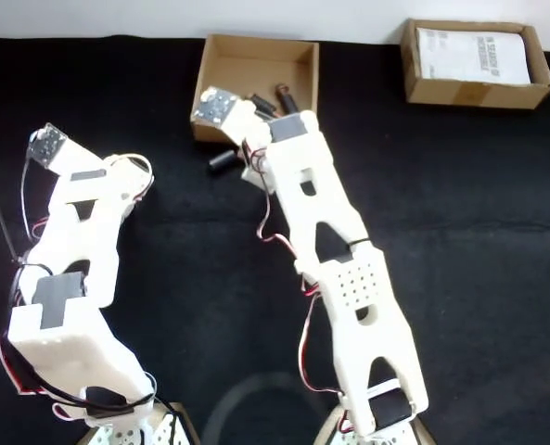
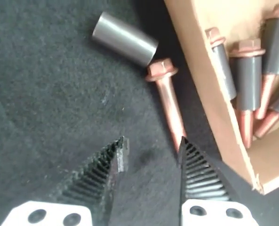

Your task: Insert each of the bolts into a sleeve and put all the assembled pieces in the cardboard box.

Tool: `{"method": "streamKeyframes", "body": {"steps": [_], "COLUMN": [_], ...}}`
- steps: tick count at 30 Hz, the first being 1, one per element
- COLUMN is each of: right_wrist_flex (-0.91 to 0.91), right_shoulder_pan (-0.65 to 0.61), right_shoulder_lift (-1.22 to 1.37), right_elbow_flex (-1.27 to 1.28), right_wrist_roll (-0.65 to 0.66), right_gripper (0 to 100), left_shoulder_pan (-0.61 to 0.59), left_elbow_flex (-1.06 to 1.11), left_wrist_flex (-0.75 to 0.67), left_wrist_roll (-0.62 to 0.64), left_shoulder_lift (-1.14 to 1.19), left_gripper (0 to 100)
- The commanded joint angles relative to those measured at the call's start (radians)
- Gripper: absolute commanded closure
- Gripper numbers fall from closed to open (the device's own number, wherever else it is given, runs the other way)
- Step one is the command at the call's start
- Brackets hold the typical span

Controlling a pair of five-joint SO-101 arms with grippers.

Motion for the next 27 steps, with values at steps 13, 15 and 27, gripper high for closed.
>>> {"method": "streamKeyframes", "body": {"steps": [13, 15, 27], "right_wrist_flex": [-0.390, -0.410, -0.334], "right_shoulder_pan": [-0.140, -0.127, -0.119], "right_shoulder_lift": [0.047, 0.091, 0.252], "right_elbow_flex": [0.002, -0.001, -0.145], "right_wrist_roll": [0.301, 0.344, 0.305], "right_gripper": [84.0, 84.0, 84.0], "left_shoulder_pan": [-0.031, -0.031, -0.031], "left_elbow_flex": [-0.033, -0.033, -0.039], "left_wrist_flex": [-0.011, -0.009, -0.009], "left_wrist_roll": [0.068, 0.068, 0.068], "left_shoulder_lift": [-0.005, -0.005, -0.005], "left_gripper": [77, 77, 77]}}
